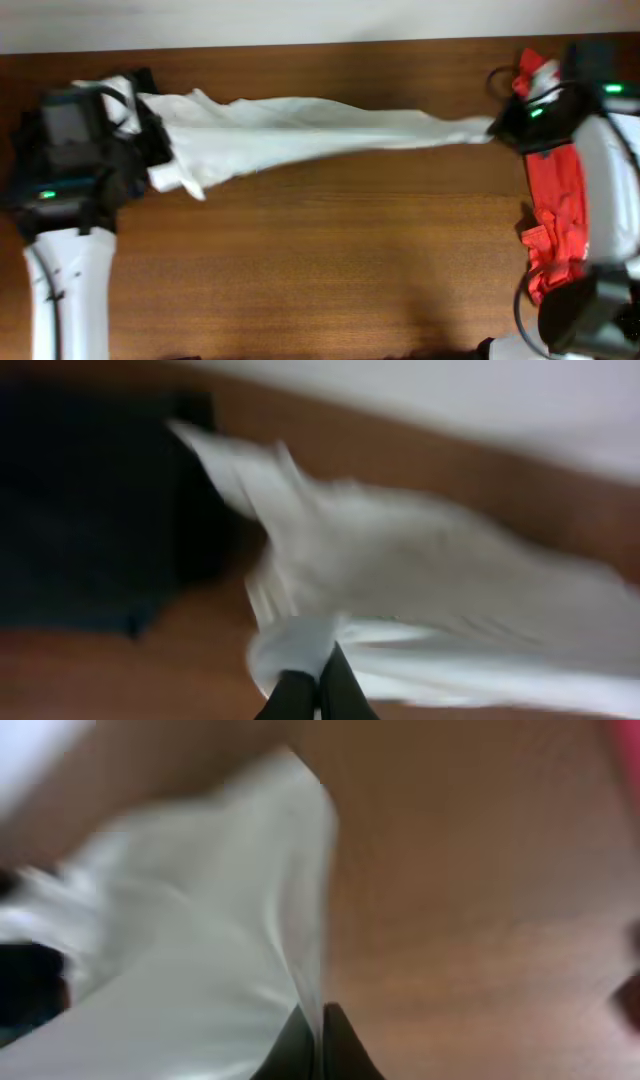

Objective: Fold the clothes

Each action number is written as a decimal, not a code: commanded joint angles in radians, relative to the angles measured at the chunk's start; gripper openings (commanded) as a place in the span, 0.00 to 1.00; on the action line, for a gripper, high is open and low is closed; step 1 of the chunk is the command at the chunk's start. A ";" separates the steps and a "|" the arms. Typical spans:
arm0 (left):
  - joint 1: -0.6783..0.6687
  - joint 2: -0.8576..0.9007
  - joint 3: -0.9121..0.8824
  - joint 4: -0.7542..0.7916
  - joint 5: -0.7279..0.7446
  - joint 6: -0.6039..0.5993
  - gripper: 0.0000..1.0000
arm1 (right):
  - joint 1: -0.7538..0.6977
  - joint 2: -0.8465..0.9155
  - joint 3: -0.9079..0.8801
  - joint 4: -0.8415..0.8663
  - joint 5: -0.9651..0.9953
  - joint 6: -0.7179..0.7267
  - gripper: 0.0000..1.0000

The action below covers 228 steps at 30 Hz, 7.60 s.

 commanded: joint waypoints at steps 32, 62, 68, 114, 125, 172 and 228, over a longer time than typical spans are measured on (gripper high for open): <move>0.074 0.525 0.590 0.343 0.334 0.033 0.00 | -0.028 0.245 0.681 0.037 0.088 -0.059 0.04; -0.079 0.771 0.253 -0.674 0.287 0.264 0.00 | -0.048 0.273 -0.019 -0.283 0.533 -0.071 0.04; -0.080 0.682 -0.041 -0.637 0.278 0.310 0.00 | -0.102 0.273 -0.144 -0.318 0.543 -0.025 0.04; -0.057 0.545 -0.235 0.380 0.420 0.061 0.01 | -0.100 0.254 -0.156 0.179 0.328 -0.042 0.05; -0.061 0.546 -0.235 0.255 0.409 0.089 0.99 | -0.055 0.289 -0.165 0.193 0.334 -0.064 0.69; 0.041 0.547 -0.408 -0.233 -0.088 0.006 0.20 | -0.054 0.146 -0.389 0.021 0.316 -0.071 0.54; 0.040 0.547 -0.408 -0.172 -0.061 0.005 0.43 | -0.022 0.306 -0.275 0.459 -0.086 -0.087 0.40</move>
